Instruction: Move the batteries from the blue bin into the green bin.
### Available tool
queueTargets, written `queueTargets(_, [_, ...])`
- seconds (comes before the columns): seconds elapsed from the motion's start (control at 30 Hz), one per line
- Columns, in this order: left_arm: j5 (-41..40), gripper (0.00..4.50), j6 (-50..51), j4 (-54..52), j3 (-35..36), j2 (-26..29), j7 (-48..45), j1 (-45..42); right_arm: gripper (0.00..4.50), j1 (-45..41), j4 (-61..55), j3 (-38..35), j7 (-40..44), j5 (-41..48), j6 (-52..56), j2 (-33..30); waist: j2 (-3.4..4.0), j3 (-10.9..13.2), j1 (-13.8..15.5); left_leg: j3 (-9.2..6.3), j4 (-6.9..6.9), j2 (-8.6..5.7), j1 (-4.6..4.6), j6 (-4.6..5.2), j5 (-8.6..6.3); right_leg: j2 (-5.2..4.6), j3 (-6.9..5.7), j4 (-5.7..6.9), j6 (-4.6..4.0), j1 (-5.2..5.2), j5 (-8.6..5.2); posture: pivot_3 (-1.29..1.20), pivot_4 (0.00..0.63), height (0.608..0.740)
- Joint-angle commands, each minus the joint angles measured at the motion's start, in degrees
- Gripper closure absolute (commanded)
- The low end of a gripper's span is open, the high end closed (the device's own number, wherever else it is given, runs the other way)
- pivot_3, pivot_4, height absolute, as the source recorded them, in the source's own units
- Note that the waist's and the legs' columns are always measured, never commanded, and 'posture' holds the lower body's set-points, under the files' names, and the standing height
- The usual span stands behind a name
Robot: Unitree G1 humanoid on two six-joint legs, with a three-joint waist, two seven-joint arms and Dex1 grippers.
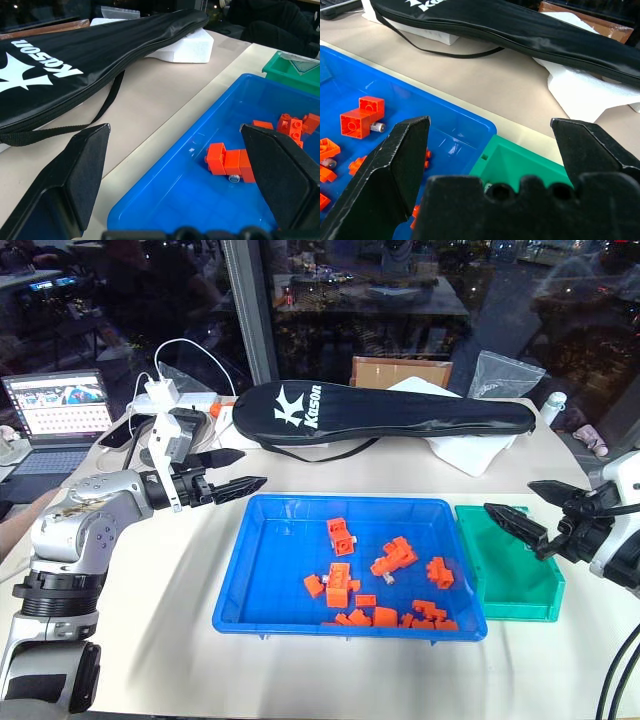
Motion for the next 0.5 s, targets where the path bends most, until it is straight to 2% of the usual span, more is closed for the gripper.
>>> queueTargets(0.03, [-0.3, 0.00, -0.5, 1.4, -0.3, 0.6, -1.9, -4.9, 0.04, -2.1, -1.0, 0.0, 0.4, 0.7, 0.1, -3.1, 0.00, 0.0, 0.0, 0.00, 0.00, 0.00, 0.00, 0.00, 0.00, 0.00, 0.00, 0.00, 0.00, 0.00, 0.00, 0.00, 0.150, 0.715])
queueTargets(0.13, [-1.0, 0.00, -0.2, 1.7, -5.2, 2.6, -10.9, -10.7, 0.04, -7.4, -3.4, 6.9, 4.1, 2.8, 2.0, -9.5, 0.04, 0.2, -0.1, -0.01, 0.07, -0.04, -0.06, 0.03, 0.03, 0.00, 0.00, 0.03, 0.00, -0.07, 0.01, 0.00, 0.150, 0.715])
queueTargets(0.23, [-0.1, 0.00, -0.4, 1.9, -8.7, 4.4, -16.1, -12.4, 0.04, -11.8, -4.9, 15.4, 6.7, 3.3, 3.8, -14.1, 0.10, 0.1, -0.3, -0.04, -0.06, -0.07, -0.05, 0.11, 0.08, -0.01, 0.01, -0.02, -0.03, -0.05, -0.01, 0.00, 0.150, 0.715])
queueTargets(0.3, [3.0, 0.00, -2.9, 0.8, -13.1, 7.5, -21.1, -11.2, 0.04, -14.9, -7.6, 24.1, 8.9, 1.6, 3.7, -17.0, 0.14, 0.0, -0.6, -0.10, -0.25, -0.06, 0.08, 0.17, 0.04, 0.00, -0.05, -0.05, -0.17, 0.01, -0.11, 0.00, 0.150, 0.715])
queueTargets(0.5, [7.9, 0.00, -7.9, -0.7, -17.5, 10.7, -24.8, -7.4, 0.04, -24.4, -6.1, 43.3, 11.3, -6.7, 1.3, -14.8, 0.20, 0.1, -0.7, -0.17, -0.18, -0.06, -0.12, 0.39, -0.09, 0.01, -0.12, 0.04, -0.37, -0.16, -0.18, 0.00, 0.150, 0.715])
